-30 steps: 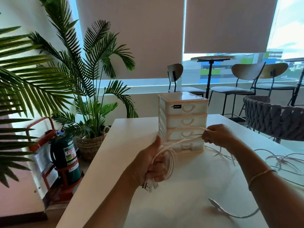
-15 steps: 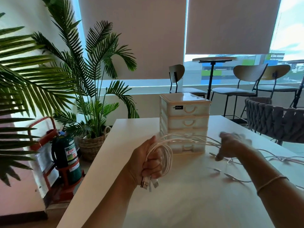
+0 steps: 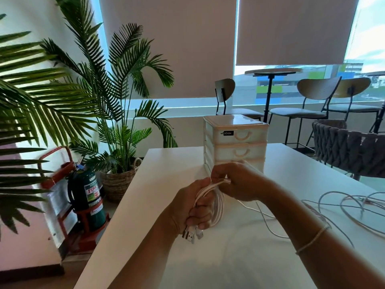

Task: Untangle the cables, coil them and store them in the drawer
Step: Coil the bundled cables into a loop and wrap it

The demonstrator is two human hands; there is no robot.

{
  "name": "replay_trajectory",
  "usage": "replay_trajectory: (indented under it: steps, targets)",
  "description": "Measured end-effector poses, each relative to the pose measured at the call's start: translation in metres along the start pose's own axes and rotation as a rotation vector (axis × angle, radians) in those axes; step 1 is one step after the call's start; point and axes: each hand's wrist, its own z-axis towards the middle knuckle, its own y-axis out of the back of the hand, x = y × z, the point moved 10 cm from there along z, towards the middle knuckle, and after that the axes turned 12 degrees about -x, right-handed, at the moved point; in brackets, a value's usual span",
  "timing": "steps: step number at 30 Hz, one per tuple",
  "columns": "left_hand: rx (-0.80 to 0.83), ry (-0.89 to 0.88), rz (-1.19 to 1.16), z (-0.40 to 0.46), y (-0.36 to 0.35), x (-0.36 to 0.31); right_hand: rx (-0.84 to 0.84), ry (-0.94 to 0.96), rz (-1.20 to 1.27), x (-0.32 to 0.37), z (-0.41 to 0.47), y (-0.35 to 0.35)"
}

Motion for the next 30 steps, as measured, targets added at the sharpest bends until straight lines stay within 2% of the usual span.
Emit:
replay_trajectory:
  steps: [4,7,9,11,15,17,21,24,27,29,30]
  targets:
    - [-0.065,-0.019,-0.025,-0.002,0.009,-0.006,0.231,-0.114,-0.229,-0.032,-0.011,-0.013]
    - [-0.140,-0.039,-0.060,-0.002,0.019,-0.009,0.329,-0.305,-0.395,-0.079,-0.029,-0.011]
    - [-0.155,-0.052,-0.066,-0.002,0.022,-0.010,0.355,-0.446,-0.473,-0.114,-0.042,-0.009]
    - [-0.083,-0.069,-0.072,-0.002,0.017,-0.014,0.360,-0.561,-0.624,-0.147,-0.053,-0.001]
    - [-0.077,-0.051,-0.015,-0.001,0.011,-0.008,0.279,-0.773,-0.778,-0.181,-0.065,0.026]
    - [-0.028,-0.049,-0.024,-0.001,0.003,-0.007,0.266,-0.840,-0.835,-0.190,-0.065,0.038]
    - [0.303,-0.066,-0.276,-0.016,-0.014,-0.026,0.258,-1.003,-0.845,-0.216,-0.095,0.048]
    - [0.258,-0.106,-0.266,-0.014,-0.004,-0.029,0.317,-0.874,-0.678,-0.217,-0.102,0.028]
    - [0.093,-0.067,-0.126,-0.004,0.005,-0.015,0.535,-0.684,-0.471,-0.181,-0.097,0.000]
    - [0.006,-0.043,-0.076,-0.003,0.007,-0.008,0.534,-0.647,-0.312,-0.153,-0.084,0.000]
    - [-0.036,-0.042,-0.068,-0.002,0.009,-0.007,0.463,-0.611,-0.234,-0.136,-0.071,0.006]
